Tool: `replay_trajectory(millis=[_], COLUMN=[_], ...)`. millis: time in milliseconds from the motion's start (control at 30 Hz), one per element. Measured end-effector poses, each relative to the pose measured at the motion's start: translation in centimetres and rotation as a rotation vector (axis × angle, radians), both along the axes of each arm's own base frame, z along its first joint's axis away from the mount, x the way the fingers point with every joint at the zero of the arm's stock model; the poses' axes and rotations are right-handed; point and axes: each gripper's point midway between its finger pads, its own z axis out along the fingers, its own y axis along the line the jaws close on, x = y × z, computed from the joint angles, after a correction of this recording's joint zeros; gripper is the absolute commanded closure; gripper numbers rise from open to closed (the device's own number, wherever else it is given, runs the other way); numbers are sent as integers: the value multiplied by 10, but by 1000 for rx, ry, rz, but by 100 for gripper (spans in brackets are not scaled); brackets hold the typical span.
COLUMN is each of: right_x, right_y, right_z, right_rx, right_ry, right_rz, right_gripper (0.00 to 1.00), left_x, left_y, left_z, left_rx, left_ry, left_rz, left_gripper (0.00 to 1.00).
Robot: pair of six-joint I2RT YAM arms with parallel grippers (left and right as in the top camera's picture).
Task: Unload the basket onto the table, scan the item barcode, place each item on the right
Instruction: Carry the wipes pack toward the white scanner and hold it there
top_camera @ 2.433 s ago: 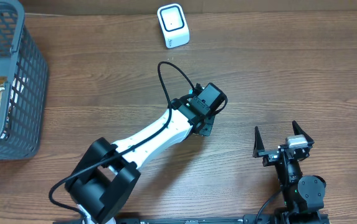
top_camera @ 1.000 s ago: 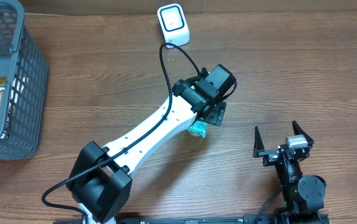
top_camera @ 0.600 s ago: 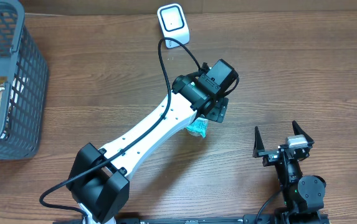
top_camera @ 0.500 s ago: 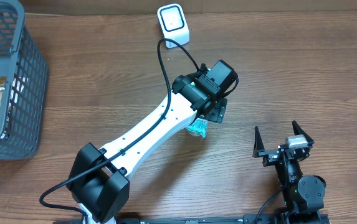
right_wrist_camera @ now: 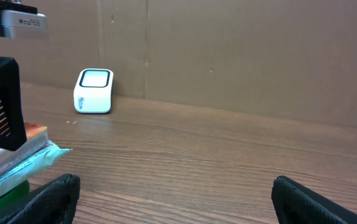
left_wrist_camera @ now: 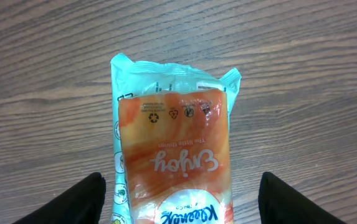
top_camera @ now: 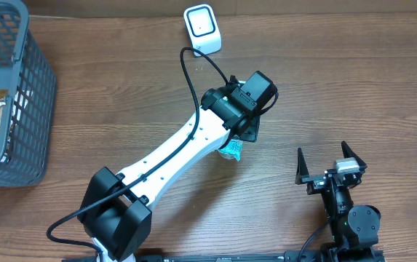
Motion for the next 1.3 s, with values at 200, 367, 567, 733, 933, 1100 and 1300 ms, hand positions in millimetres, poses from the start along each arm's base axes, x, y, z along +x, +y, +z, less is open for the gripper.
replay_trajectory(millis=[200,367,567,733,933,1100,1300], right_x=[0,0,0,0,0,0,0], right_y=[0,0,0,0,0,0,0], right_z=[0,0,0,0,0,0,0], right_rx=[0,1,0,0,0,0,0], right_ry=[1,0,0,0,0,1,0], right_rz=[0,0,0,0,0,0,0], right_gripper=[0,0,0,0,0,0,0], left_x=[-1,-3,-4,-2,-2,-5,-9], left_y=[1,3,4,2,2,5,9], left_z=[-3,-13,-21,-20,-20,-21,-23], left_rx=[3,10,12,5,15,28,48], left_ry=[5,15,19,7,5,15,36], left_rz=[4,11,15,4,-22,-28,-29], left_gripper=[40,40,48,48,49,49,51])
